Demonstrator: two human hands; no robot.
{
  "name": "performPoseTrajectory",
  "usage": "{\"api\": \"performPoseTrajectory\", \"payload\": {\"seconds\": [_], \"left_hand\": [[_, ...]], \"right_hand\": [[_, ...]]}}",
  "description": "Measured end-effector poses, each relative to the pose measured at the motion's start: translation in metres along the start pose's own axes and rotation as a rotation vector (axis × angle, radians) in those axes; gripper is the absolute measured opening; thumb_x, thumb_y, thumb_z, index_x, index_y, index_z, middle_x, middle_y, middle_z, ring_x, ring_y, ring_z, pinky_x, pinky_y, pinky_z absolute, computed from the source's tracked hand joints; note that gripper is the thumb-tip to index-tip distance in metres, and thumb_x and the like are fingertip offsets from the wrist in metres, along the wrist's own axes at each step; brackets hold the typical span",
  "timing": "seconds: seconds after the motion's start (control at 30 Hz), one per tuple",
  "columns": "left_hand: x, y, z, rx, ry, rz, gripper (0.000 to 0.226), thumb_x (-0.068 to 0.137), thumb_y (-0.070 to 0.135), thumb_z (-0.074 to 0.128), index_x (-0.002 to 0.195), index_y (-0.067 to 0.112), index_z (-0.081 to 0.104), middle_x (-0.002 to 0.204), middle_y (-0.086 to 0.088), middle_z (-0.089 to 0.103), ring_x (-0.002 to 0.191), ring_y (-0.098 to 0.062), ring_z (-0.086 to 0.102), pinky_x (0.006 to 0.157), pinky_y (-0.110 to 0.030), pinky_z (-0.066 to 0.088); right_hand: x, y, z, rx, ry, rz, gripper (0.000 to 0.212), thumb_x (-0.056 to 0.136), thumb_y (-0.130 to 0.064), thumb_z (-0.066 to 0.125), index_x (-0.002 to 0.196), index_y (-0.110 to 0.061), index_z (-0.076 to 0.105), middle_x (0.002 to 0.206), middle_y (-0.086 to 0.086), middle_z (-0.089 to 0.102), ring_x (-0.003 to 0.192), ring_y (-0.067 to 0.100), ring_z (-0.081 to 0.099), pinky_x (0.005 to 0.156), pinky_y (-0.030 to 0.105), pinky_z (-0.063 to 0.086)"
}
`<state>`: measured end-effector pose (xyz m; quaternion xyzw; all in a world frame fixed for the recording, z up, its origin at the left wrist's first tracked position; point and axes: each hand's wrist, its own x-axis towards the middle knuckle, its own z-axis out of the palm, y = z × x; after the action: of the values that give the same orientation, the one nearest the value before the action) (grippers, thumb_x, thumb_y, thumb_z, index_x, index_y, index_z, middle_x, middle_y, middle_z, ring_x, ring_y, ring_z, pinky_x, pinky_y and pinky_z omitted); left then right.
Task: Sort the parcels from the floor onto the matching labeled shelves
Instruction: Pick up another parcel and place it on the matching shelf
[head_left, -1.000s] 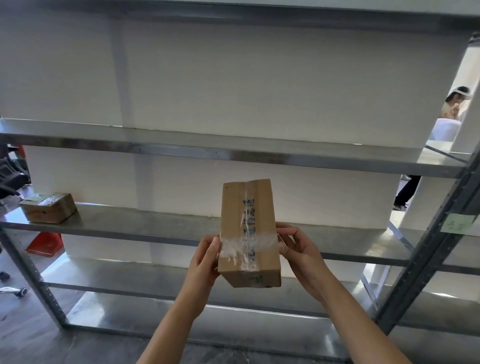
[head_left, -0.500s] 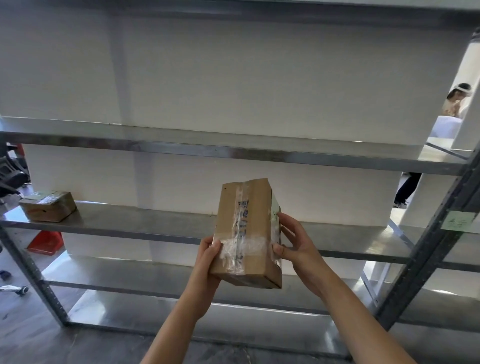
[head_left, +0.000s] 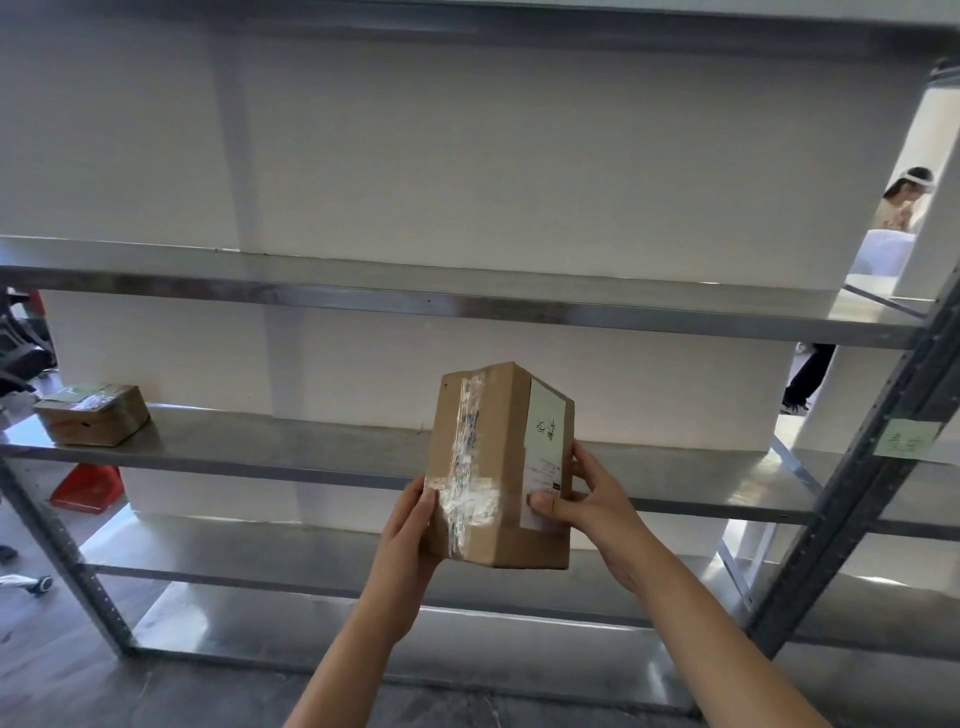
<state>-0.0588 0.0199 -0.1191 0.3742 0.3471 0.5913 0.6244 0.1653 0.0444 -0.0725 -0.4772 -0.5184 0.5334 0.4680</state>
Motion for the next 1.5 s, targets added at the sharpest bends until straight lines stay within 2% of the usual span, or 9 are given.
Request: {"api": "performPoseTrajectory", "payload": {"seconds": [0.13, 0.4, 0.53, 0.73, 0.87, 1.1, 1.2, 1.37, 1.5], "left_hand": [[-0.002, -0.007, 0.001, 0.039, 0.030, 0.051, 0.038, 0.107, 0.022, 0.039, 0.135, 0.045, 0.049, 0.127, -0.002, 0.068, 0.115, -0.035, 0.067, 0.092, -0.059, 0.056], [-0.004, -0.009, 0.001, 0.068, 0.041, 0.059, 0.031, 0.102, 0.030, 0.047, 0.129, 0.034, 0.062, 0.140, -0.006, 0.057, 0.121, -0.032, 0.064, 0.088, -0.054, 0.060], [-0.007, -0.009, -0.007, 0.058, -0.133, 0.030, 0.086, 0.068, 0.066, 0.078, 0.145, 0.041, 0.048, 0.150, 0.000, 0.050, 0.131, -0.031, 0.058, 0.101, -0.051, 0.054], [-0.004, -0.010, -0.005, 0.310, -0.224, 0.090, 0.106, 0.061, 0.051, 0.089, 0.147, 0.062, 0.028, 0.154, 0.026, 0.029, 0.138, -0.013, 0.043, 0.098, -0.029, 0.055], [-0.002, -0.015, -0.009, 0.287, -0.181, 0.101, 0.115, 0.050, 0.061, 0.091, 0.147, 0.060, 0.030, 0.155, 0.018, 0.034, 0.138, -0.015, 0.044, 0.094, -0.026, 0.056], [-0.002, -0.015, -0.017, 0.194, -0.259, 0.041, 0.114, 0.052, 0.057, 0.092, 0.150, 0.053, 0.033, 0.158, 0.001, 0.041, 0.142, -0.027, 0.046, 0.116, -0.055, 0.039], [-0.003, -0.011, -0.017, 0.178, -0.344, 0.002, 0.114, 0.058, 0.054, 0.091, 0.154, 0.044, 0.030, 0.157, -0.005, 0.043, 0.143, -0.031, 0.044, 0.117, -0.054, 0.038], [-0.002, -0.011, -0.018, 0.105, -0.375, -0.057, 0.115, 0.065, 0.045, 0.090, 0.158, 0.025, 0.026, 0.154, -0.017, 0.044, 0.141, -0.037, 0.046, 0.109, -0.042, 0.047], [0.001, -0.018, -0.017, 0.042, -0.304, -0.028, 0.109, 0.064, 0.044, 0.091, 0.154, 0.031, 0.031, 0.150, -0.020, 0.048, 0.136, -0.038, 0.051, 0.108, -0.047, 0.048]], "right_hand": [[0.001, -0.001, 0.000, -0.077, 0.035, -0.004, 0.082, 0.077, -0.016, 0.085, 0.144, -0.035, 0.041, 0.121, -0.018, 0.054, 0.101, 0.003, 0.056, 0.057, 0.014, 0.055], [-0.001, -0.004, 0.006, -0.119, 0.077, 0.001, 0.100, 0.071, -0.025, 0.089, 0.151, -0.037, 0.031, 0.140, -0.007, 0.046, 0.112, 0.012, 0.052, 0.059, 0.017, 0.058], [-0.001, -0.010, 0.005, -0.173, 0.089, -0.019, 0.113, 0.055, -0.048, 0.087, 0.153, -0.040, 0.029, 0.147, -0.005, 0.043, 0.126, 0.018, 0.047, 0.085, 0.029, 0.055], [0.002, -0.013, 0.004, -0.193, 0.083, -0.046, 0.113, 0.056, -0.053, 0.085, 0.153, -0.043, 0.028, 0.147, -0.004, 0.042, 0.131, 0.021, 0.048, 0.096, 0.040, 0.056], [0.006, -0.012, 0.009, -0.125, 0.105, -0.057, 0.087, 0.072, -0.070, 0.069, 0.149, -0.049, 0.032, 0.145, -0.008, 0.045, 0.130, 0.019, 0.052, 0.097, 0.039, 0.055], [0.015, -0.014, 0.004, -0.076, 0.136, -0.065, 0.066, 0.092, -0.077, 0.027, 0.153, -0.052, 0.024, 0.151, 0.000, 0.048, 0.135, 0.029, 0.051, 0.110, 0.056, 0.045], [0.016, -0.013, -0.004, -0.076, 0.119, -0.095, 0.054, 0.100, -0.066, 0.023, 0.149, -0.048, 0.036, 0.139, -0.007, 0.061, 0.124, 0.018, 0.062, 0.097, 0.040, 0.055], [0.018, -0.014, -0.011, -0.066, 0.188, -0.099, 0.047, 0.102, -0.064, 0.028, 0.140, -0.042, 0.044, 0.127, -0.007, 0.067, 0.116, 0.022, 0.066, 0.094, 0.048, 0.059], [0.016, -0.017, -0.013, -0.046, 0.203, -0.089, 0.043, 0.103, -0.057, 0.031, 0.141, -0.039, 0.043, 0.123, -0.001, 0.066, 0.109, 0.024, 0.067, 0.083, 0.041, 0.061]]}}
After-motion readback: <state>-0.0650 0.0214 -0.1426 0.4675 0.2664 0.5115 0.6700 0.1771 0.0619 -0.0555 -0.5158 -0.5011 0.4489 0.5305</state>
